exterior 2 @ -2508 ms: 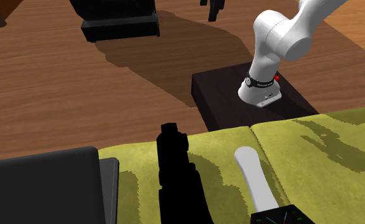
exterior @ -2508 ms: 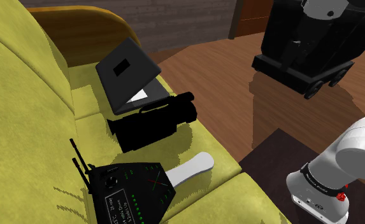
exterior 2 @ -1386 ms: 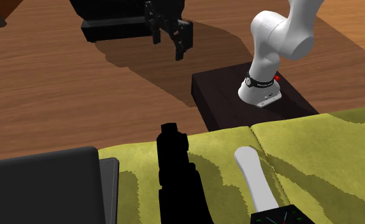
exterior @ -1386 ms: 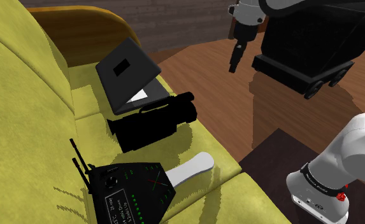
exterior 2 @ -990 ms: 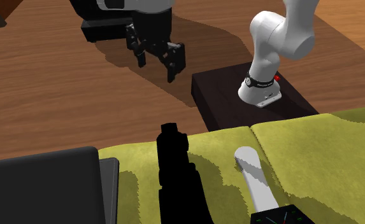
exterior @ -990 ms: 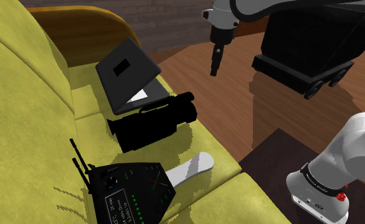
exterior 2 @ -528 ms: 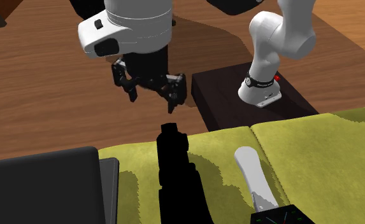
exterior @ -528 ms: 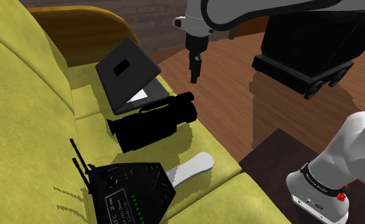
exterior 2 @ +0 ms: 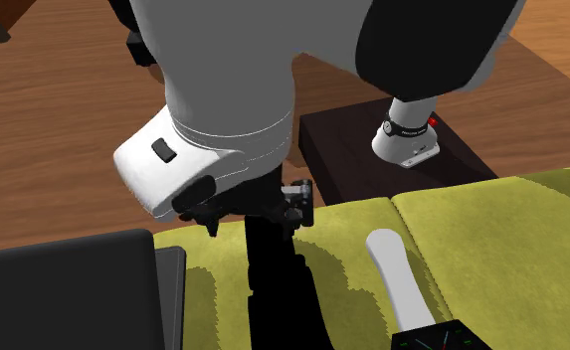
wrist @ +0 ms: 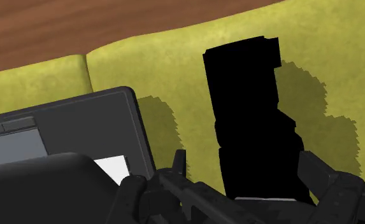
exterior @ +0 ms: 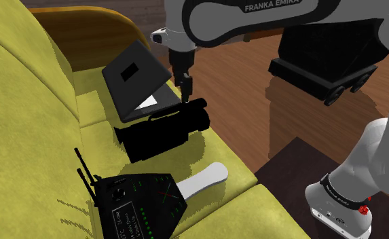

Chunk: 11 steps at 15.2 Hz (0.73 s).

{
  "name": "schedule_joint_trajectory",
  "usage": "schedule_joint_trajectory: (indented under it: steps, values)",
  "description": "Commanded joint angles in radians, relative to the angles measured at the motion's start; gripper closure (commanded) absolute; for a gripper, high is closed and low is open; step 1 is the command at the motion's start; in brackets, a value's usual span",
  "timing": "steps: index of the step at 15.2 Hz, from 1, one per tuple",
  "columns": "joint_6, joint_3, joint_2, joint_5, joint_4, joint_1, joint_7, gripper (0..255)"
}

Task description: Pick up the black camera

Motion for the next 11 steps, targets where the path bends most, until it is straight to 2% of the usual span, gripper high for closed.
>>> schedule_joint_trajectory:
  steps: [1, 6, 11]
  values:
    - [-0.003, 0.02, 0.044, -0.01, 0.045, 0.022, -0.034, 0]
    - [-0.014, 0.061, 0.124, -0.034, 0.129, 0.072, -0.1, 0]
    - [0.051, 0.059, 0.128, -0.037, 0.068, 0.069, -0.097, 0]
